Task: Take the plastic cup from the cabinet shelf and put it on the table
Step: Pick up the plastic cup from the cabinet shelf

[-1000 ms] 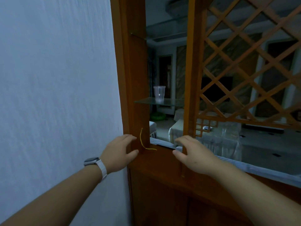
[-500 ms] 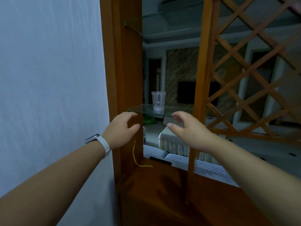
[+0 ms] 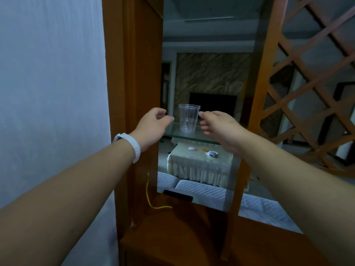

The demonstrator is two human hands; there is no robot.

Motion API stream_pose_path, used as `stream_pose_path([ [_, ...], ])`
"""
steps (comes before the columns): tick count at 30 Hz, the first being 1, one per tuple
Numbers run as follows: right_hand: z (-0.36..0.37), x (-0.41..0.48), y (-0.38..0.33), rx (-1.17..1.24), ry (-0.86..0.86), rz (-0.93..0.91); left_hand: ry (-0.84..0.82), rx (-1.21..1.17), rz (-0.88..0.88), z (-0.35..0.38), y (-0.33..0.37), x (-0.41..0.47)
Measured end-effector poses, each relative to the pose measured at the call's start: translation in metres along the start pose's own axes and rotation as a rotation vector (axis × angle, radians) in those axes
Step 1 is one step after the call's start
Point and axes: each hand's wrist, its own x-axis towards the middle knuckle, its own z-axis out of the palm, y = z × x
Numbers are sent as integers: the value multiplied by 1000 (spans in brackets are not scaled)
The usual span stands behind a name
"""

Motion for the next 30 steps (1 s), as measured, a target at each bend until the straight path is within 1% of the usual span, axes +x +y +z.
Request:
stream_pose_path([
  [5,3,16,0,152,6,136,-48,-100,-88,0,-5,29],
  [7,3,26,5,174,10,158,-84,-139,-113,3,-7,38],
  [12,3,44,13,188,23,137,-147,-159,-141,16,-9,56],
  [15,3,50,14,139,18,158,-197,-184,-167,26,-9,67],
  [20,7,54,12,112,-51,133,-241,-254,-170,42,-10,75],
  [26,5,62,14,161,-132,82,-229,-308,-145,46,-9,79],
  [30,5,63,14,193,-106,46,-214,-297,-104,42,-4,78],
])
